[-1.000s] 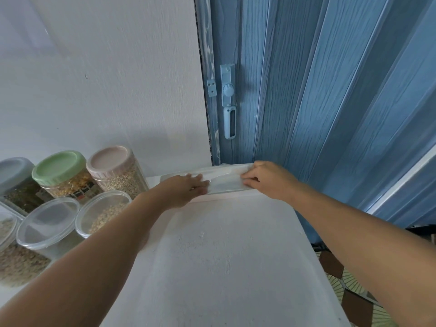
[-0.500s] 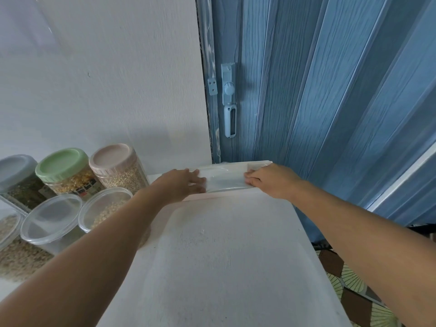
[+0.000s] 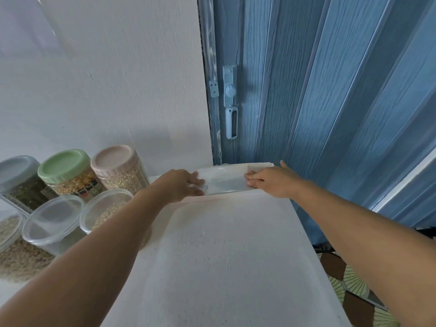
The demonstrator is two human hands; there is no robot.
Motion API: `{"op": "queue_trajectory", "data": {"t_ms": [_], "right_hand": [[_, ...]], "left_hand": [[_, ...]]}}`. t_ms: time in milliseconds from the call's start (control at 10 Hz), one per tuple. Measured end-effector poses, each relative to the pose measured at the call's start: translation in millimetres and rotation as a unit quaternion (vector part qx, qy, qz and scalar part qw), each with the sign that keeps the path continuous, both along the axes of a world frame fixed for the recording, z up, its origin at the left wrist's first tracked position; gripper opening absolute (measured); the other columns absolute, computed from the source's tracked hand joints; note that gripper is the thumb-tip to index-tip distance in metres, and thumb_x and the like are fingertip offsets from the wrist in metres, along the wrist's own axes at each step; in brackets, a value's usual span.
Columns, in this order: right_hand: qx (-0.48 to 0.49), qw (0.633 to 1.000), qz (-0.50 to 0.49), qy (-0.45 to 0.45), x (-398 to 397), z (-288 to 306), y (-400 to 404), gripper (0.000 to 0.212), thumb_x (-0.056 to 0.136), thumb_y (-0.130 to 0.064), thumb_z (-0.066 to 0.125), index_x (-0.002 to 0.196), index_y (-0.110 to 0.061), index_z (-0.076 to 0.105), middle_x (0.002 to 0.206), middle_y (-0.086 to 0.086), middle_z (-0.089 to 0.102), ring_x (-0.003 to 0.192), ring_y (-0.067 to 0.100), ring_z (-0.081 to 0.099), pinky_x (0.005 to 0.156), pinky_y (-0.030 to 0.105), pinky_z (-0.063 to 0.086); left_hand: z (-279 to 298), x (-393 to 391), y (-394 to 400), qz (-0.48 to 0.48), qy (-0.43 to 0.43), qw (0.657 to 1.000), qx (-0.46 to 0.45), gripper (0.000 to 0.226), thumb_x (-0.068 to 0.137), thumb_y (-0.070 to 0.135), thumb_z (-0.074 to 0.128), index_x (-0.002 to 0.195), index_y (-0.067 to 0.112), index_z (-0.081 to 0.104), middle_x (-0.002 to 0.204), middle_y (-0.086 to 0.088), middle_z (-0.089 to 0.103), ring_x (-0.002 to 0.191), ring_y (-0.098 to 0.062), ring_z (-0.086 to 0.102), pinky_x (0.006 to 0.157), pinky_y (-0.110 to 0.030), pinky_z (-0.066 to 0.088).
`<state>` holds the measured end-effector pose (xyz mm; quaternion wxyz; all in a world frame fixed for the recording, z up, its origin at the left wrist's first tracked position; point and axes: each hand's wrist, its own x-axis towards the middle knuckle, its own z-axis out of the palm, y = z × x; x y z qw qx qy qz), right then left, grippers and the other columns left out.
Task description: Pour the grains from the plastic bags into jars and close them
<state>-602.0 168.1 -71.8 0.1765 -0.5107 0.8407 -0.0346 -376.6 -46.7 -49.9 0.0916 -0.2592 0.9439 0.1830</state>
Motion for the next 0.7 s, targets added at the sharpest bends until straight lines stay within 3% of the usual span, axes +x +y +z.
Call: {"op": "queue_trajectory", "data": {"t_ms": [100, 200, 300, 400, 600, 700], "right_hand": [[-0.055, 0.996, -0.045, -0.05, 2, -5, -1, 0.043, 0.107, -0.053, 0.043, 0.148, -0.042, 0.052, 0.156, -0.03, 0.04, 0.15, 0.011, 0.034, 0.127, 0.052, -0.005], [-0.048, 0.997, -0.038, -0.037, 5, -5, 2, 0.045, 0.108, -0.056, 0.037, 0.15, -0.045, 0.047, 0.157, -0.032, 0.036, 0.15, 0.012, 0.034, 0.126, 0.055, -0.006], [-0.022, 1.0, -0.012, -0.011, 5, 3, 5, 0.049, 0.108, -0.059, 0.032, 0.154, -0.045, 0.042, 0.163, -0.027, 0.028, 0.152, 0.014, 0.031, 0.125, 0.056, -0.012], [-0.036, 0.999, -0.007, 0.004, 5, 10, 7, 0.049, 0.105, -0.061, 0.037, 0.15, -0.044, 0.049, 0.162, -0.022, 0.034, 0.15, 0.014, 0.035, 0.124, 0.057, -0.014], [-0.043, 0.999, -0.03, -0.011, 10, 11, 6, 0.044, 0.104, -0.062, 0.039, 0.143, -0.049, 0.054, 0.161, -0.024, 0.036, 0.148, 0.016, 0.037, 0.123, 0.061, -0.013], [-0.101, 0.994, -0.035, -0.022, 14, 12, 8, 0.04, 0.104, -0.057, 0.048, 0.139, -0.044, 0.062, 0.151, -0.02, 0.052, 0.144, 0.013, 0.044, 0.124, 0.059, -0.013]], "left_hand": [[-1, 0, 0, -0.004, -0.003, 1.0, -0.002, 0.056, 0.097, 0.052, 0.066, 0.15, 0.036, 0.054, 0.167, 0.011, 0.033, 0.154, -0.021, 0.03, 0.123, -0.041, 0.021], [0, 2, 0, -0.007, -0.01, 1.0, -0.003, 0.056, 0.098, 0.052, 0.064, 0.15, 0.037, 0.053, 0.167, 0.01, 0.032, 0.155, -0.021, 0.028, 0.124, -0.042, 0.02], [5, 2, 3, -0.002, 0.0, 1.0, -0.009, 0.055, 0.095, 0.053, 0.068, 0.147, 0.036, 0.058, 0.164, 0.009, 0.039, 0.149, -0.022, 0.038, 0.119, -0.039, 0.027], [9, 4, 3, 0.006, 0.004, 1.0, -0.016, 0.056, 0.092, 0.054, 0.071, 0.144, 0.035, 0.062, 0.161, 0.008, 0.045, 0.143, -0.022, 0.046, 0.113, -0.035, 0.032], [8, 5, 3, 0.003, -0.006, 1.0, -0.018, 0.055, 0.093, 0.054, 0.07, 0.145, 0.036, 0.06, 0.162, 0.007, 0.043, 0.144, -0.021, 0.043, 0.114, -0.035, 0.031], [12, 3, 7, 0.016, 0.025, 0.999, -0.015, 0.055, 0.09, 0.049, 0.077, 0.141, 0.034, 0.064, 0.159, 0.005, 0.048, 0.142, -0.021, 0.045, 0.112, -0.034, 0.033]]}}
